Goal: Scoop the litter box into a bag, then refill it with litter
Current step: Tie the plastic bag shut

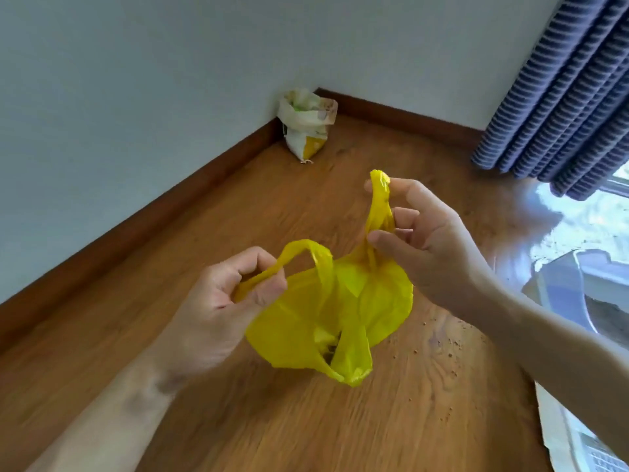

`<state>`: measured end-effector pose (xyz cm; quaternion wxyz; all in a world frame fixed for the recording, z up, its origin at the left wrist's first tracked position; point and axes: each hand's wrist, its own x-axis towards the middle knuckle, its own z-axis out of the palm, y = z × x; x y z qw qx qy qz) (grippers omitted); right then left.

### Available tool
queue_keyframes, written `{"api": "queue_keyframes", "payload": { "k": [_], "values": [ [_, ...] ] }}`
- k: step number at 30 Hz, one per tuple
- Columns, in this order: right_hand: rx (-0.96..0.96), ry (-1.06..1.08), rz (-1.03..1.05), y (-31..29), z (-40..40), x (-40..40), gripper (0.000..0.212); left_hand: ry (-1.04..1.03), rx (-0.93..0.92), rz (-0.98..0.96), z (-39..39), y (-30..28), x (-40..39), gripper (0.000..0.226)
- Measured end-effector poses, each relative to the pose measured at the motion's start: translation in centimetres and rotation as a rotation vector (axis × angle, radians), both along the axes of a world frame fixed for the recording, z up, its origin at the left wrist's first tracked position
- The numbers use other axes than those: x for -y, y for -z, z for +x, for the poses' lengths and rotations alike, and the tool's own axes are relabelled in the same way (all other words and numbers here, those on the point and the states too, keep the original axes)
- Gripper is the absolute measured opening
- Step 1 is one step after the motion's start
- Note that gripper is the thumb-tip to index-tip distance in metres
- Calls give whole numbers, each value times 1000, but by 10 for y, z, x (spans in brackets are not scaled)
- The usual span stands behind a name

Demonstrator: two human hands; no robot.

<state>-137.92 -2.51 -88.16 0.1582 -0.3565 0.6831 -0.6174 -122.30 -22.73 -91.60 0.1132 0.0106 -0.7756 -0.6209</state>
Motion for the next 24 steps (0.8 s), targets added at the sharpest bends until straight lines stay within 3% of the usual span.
{"api": "queue_keyframes", "payload": {
  "k": [2, 5, 8, 10, 13, 18, 21, 24],
  "values": [
    [1, 26, 42, -2, -1, 10, 33, -34, -45, 144, 0, 0, 4, 31],
    [32, 87, 100, 1, 1, 12, 39, -88, -41, 370, -4, 0, 5, 31],
    [114, 73, 112, 9, 12, 10, 37, -112, -20, 413, -8, 3, 3, 31],
    [95, 28, 102, 13, 15, 15, 16, -122, -15, 396, -10, 3, 8, 37],
    [27, -56, 99, 13, 14, 27, 4, -115, -61, 298, -6, -7, 18, 25],
    [59, -155, -52, 16, 9, 45, 13, -146, -191, 229, -8, -33, 30, 24],
    [68, -266, 53, 37, 4, 55, 19, -228, -92, 0, -23, -27, 35, 25],
    [80, -408, 151, 54, 2, 62, 20, -247, -9, -34, -30, -20, 33, 27]
  ]
}}
